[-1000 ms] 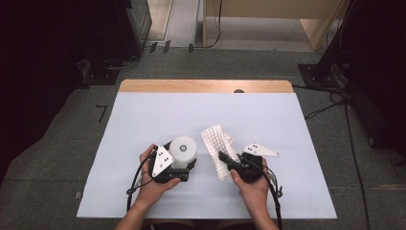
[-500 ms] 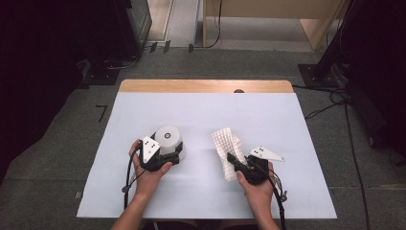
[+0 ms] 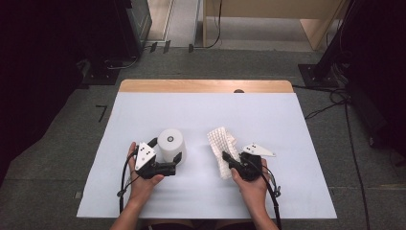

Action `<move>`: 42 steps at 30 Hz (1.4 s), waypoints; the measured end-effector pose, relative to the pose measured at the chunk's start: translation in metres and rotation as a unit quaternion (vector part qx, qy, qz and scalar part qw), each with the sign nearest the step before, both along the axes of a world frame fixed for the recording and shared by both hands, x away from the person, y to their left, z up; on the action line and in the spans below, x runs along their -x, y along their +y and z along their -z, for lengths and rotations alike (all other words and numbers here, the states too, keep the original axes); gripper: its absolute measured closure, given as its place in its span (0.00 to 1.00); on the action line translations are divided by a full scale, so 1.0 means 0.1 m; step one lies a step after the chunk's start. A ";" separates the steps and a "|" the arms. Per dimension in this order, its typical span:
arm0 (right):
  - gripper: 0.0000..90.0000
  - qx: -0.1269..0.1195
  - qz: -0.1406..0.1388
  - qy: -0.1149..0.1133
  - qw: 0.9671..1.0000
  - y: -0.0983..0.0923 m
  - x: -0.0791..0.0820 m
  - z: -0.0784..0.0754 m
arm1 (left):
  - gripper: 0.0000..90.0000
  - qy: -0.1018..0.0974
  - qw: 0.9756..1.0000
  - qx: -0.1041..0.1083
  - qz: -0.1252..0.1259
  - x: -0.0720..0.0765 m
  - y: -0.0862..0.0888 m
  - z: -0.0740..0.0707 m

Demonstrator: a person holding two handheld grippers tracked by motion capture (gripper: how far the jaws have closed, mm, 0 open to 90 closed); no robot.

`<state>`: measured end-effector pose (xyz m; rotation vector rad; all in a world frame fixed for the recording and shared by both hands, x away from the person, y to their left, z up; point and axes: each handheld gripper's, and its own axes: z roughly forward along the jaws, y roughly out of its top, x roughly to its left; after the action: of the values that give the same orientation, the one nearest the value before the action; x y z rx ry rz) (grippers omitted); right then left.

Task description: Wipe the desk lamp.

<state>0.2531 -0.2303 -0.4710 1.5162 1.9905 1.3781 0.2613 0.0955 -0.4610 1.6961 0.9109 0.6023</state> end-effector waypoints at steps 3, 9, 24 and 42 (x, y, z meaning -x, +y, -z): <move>0.81 0.007 0.010 0.000 1.000 0.00 -0.05 0.02 | 0.00 -0.003 1.000 0.005 -0.004 0.06 0.08 -0.02; 0.76 0.065 0.060 -0.004 0.996 -0.01 -0.17 0.08 | 0.00 -0.012 1.000 0.002 -0.021 0.15 0.22 -0.04; 0.11 0.083 0.088 -0.013 0.993 -0.12 -0.18 0.03 | 0.00 0.004 0.998 0.013 -0.057 0.16 0.52 -0.09; 0.05 0.086 0.106 -0.065 0.989 -0.75 0.14 -0.18 | 0.00 0.006 0.996 0.033 -0.077 0.35 0.79 -0.10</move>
<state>0.2388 -0.3048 -0.4527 1.4721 1.7641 1.1571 0.2258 0.1750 -0.4512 1.5815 1.0659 0.6590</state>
